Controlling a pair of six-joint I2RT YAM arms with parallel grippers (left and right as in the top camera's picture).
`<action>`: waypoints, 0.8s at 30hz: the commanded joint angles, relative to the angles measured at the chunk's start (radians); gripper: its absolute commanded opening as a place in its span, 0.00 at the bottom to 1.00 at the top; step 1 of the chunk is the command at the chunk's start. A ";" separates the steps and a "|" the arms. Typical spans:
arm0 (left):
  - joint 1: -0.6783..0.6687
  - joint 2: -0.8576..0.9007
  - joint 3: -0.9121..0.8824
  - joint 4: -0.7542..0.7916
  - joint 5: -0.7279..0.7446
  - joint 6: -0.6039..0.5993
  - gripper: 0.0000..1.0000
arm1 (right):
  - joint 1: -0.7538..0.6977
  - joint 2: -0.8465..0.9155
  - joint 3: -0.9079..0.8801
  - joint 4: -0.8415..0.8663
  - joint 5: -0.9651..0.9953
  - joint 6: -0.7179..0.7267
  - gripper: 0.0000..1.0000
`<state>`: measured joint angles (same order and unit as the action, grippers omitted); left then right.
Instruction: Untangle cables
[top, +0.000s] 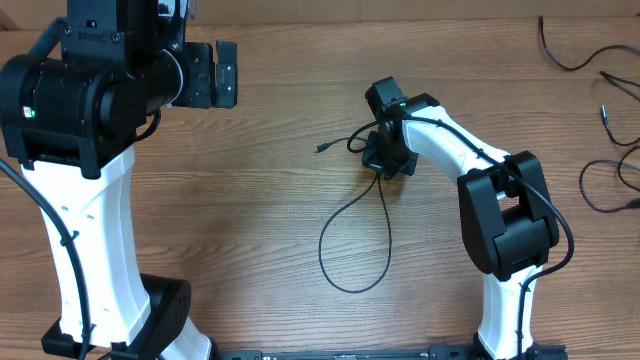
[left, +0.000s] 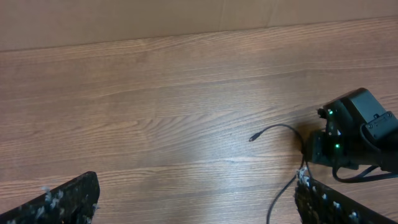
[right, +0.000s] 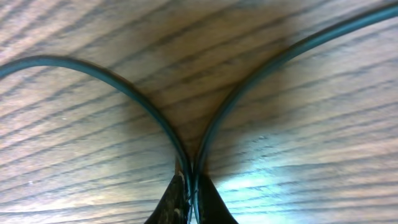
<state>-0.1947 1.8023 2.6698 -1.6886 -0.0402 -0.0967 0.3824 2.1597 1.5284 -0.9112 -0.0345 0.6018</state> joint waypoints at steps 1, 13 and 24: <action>-0.004 -0.009 0.002 -0.001 0.008 0.023 1.00 | 0.027 0.171 -0.101 0.026 -0.019 -0.006 0.04; -0.004 -0.009 0.002 -0.001 0.009 0.037 1.00 | 0.027 0.156 0.180 -0.246 0.121 -0.087 0.04; -0.004 -0.009 0.002 -0.001 0.013 0.037 0.99 | 0.027 0.151 0.665 -0.538 0.127 -0.160 0.04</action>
<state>-0.1947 1.8023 2.6698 -1.6890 -0.0395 -0.0746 0.4080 2.3314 2.0811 -1.4269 0.0723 0.4789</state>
